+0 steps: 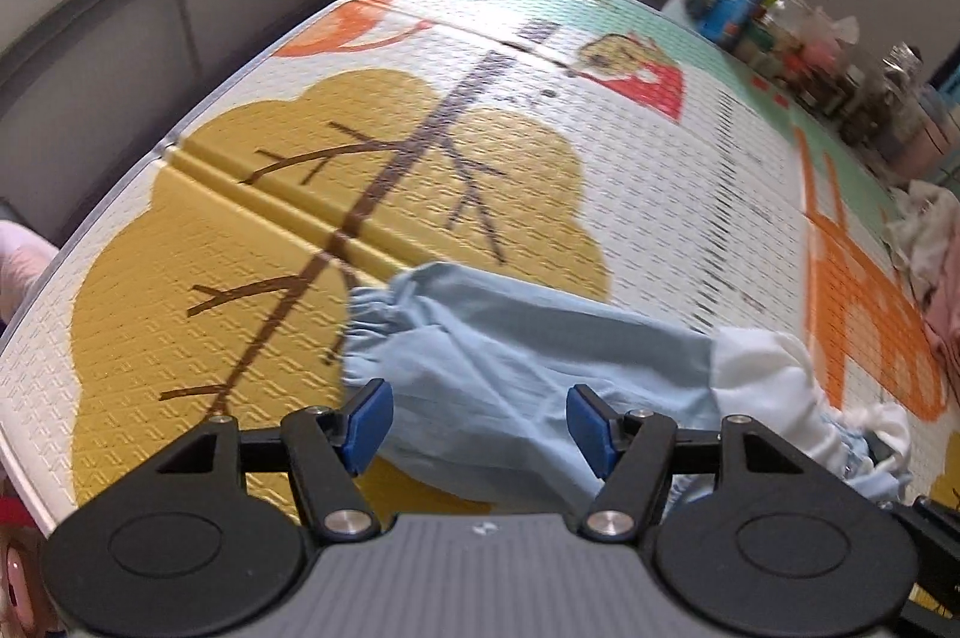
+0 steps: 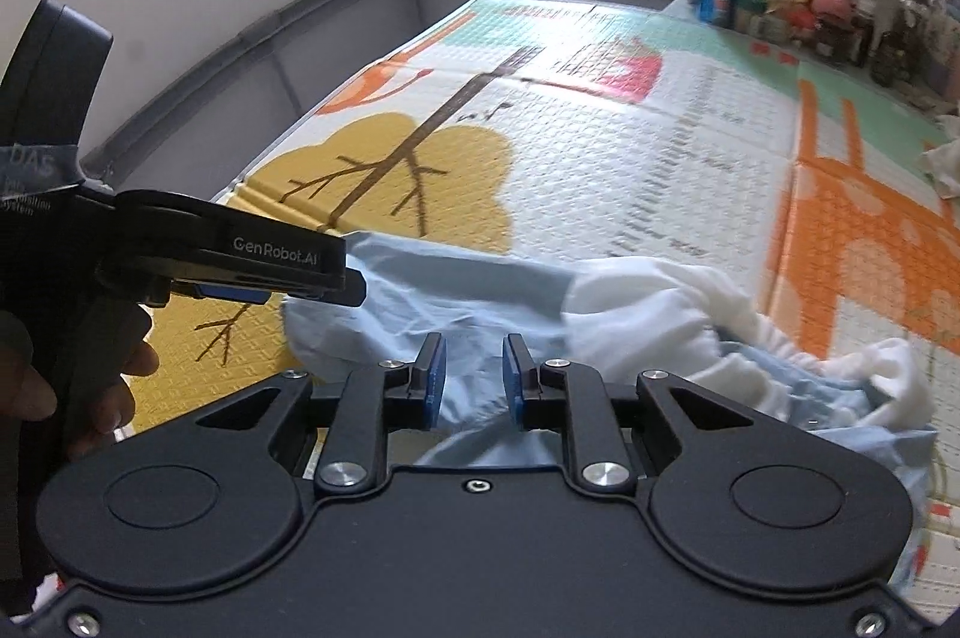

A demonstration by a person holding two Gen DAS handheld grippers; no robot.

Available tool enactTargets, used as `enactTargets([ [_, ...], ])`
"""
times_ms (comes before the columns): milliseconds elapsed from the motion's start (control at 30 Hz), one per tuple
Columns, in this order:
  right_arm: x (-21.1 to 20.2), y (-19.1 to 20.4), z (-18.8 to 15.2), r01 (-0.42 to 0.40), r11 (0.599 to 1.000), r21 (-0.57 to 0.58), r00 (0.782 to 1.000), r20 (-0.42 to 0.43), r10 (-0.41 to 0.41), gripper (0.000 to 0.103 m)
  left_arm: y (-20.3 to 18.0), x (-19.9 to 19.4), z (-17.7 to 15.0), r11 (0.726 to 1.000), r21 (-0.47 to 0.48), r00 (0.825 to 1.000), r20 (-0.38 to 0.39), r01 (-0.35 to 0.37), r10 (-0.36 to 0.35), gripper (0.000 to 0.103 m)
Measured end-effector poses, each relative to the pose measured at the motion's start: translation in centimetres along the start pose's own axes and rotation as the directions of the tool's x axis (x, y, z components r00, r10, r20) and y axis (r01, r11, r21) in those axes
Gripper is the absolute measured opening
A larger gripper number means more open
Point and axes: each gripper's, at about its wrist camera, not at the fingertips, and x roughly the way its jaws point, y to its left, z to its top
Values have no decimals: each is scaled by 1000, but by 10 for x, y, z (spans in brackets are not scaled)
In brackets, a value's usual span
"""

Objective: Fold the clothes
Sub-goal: 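Move the left gripper out to the gathered cuff of the other sleeve, then close the left gripper on the elasticated sleeve cuff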

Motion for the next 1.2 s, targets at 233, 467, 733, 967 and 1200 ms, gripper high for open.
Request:
enactTargets([
  [233,27,20,11,6,1000,-3,999,-37,-6,19,25,14,10,999,-40,1000,-8,-24,24,67],
  [467,47,37,20,20,1000,-14,998,-61,-21,22,43,29,24,997,-66,999,-8,-32,32,67],
  [733,70,57,32,40,998,-47,997,-69,-44,24,59,49,38,994,-106,999,-53,0,-6,67],
  [967,88,60,36,23,1000,-17,995,-93,-24,25,62,67,41,993,-116,994,-105,31,-43,67],
  [1200,102,55,34,-1,1000,22,993,-121,4,25,64,83,46,988,-145,988,-136,46,-66,68],
])
